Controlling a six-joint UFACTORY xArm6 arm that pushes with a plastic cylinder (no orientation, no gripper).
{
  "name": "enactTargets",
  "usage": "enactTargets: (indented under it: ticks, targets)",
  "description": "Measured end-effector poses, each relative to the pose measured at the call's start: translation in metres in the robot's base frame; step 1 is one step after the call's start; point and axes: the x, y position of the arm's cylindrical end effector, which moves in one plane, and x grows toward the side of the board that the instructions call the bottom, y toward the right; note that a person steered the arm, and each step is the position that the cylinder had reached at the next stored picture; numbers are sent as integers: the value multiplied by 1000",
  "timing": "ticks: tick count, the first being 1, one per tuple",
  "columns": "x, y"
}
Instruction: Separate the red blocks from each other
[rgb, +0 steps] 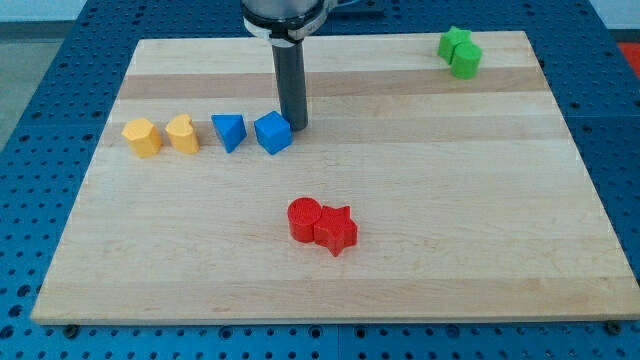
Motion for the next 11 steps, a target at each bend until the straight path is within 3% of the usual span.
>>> enactTargets:
  ticks: [2,3,6,7,8,9,11]
  targets:
    - [2,17]
    - [34,52]
    - [120,-102]
    - [163,-87]
    - [172,-26]
    - [159,37]
    - [73,61]
